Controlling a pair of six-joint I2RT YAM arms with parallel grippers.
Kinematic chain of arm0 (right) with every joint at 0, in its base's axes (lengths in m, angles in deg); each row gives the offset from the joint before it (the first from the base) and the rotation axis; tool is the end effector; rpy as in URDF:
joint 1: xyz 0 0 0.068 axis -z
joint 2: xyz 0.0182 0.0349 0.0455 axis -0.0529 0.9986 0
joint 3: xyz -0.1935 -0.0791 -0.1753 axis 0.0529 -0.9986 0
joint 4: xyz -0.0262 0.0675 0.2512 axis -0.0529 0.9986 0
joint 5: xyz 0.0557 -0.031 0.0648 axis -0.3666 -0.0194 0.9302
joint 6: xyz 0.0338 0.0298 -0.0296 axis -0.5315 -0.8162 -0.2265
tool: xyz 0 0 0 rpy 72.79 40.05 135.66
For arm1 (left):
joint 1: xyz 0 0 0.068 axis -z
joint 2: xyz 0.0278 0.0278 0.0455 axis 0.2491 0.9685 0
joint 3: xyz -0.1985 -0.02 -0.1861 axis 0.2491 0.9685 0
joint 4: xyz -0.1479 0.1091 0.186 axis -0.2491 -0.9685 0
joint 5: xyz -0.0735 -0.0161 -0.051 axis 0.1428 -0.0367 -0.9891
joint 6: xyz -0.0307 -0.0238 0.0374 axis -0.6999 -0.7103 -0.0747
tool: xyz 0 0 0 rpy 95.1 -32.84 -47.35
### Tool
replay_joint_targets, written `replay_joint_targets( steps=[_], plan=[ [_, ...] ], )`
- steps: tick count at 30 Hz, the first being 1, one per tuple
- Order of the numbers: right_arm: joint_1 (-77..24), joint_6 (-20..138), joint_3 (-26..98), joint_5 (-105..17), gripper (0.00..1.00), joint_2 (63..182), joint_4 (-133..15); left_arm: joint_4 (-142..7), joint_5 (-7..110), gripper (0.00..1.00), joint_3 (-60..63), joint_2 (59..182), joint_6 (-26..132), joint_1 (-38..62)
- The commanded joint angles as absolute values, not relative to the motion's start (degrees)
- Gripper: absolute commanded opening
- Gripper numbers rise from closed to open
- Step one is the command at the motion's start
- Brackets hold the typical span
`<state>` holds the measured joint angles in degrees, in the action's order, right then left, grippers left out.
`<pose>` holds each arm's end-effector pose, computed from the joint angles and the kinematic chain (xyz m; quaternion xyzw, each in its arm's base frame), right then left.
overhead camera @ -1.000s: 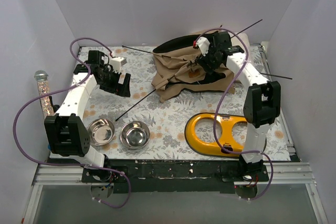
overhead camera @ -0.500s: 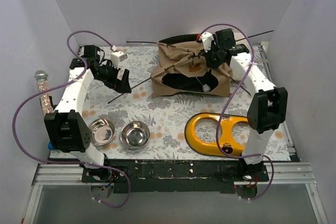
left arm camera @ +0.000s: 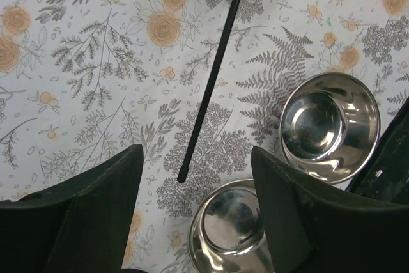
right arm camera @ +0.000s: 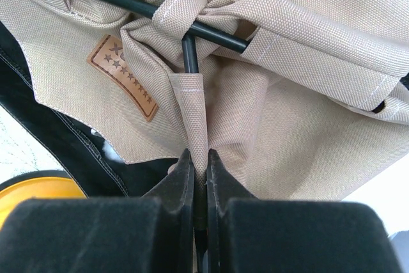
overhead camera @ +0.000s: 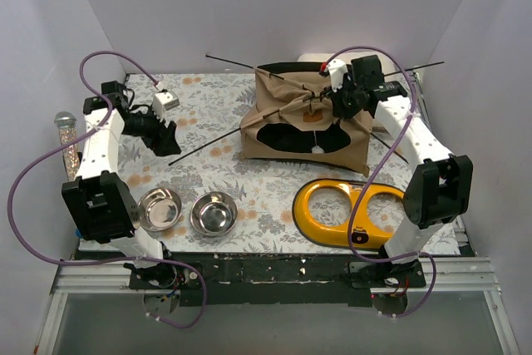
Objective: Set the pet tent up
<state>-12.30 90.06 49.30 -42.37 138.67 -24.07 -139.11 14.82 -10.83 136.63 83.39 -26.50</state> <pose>0.3670 0.1067 0.3254 -0.3403 0.8516 0.0461 0.3960 0.3008 0.0387 0.3103 0.1004 0.9138 -0.3349 0.2066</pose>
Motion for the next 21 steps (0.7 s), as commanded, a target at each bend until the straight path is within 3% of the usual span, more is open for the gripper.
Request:
replay_joint_targets(
  steps=[1, 11, 17, 21],
  plan=[
    [-11.74, 88.4, 49.98, -42.41, 0.01, 135.48, -29.95, -146.55, 14.21, 0.62, -9.59, 137.02, 95.13, -27.08],
    [-11.65, 88.31, 48.84, -39.26, 0.01, 134.43, -29.95, -135.33, 17.82, 0.61, 0.96, 134.2, 97.51, -28.31],
    [-11.3, 88.31, 48.58, -37.23, 0.01, 134.16, -29.78, -132.94, 20.28, 0.48, 0.88, 137.28, 99.27, -28.31],
    [-11.3, 88.49, 48.58, -37.31, 0.01, 134.25, -29.43, -129.08, 19.93, 0.51, 2.19, 136.4, 98.31, -28.49]
  ],
)
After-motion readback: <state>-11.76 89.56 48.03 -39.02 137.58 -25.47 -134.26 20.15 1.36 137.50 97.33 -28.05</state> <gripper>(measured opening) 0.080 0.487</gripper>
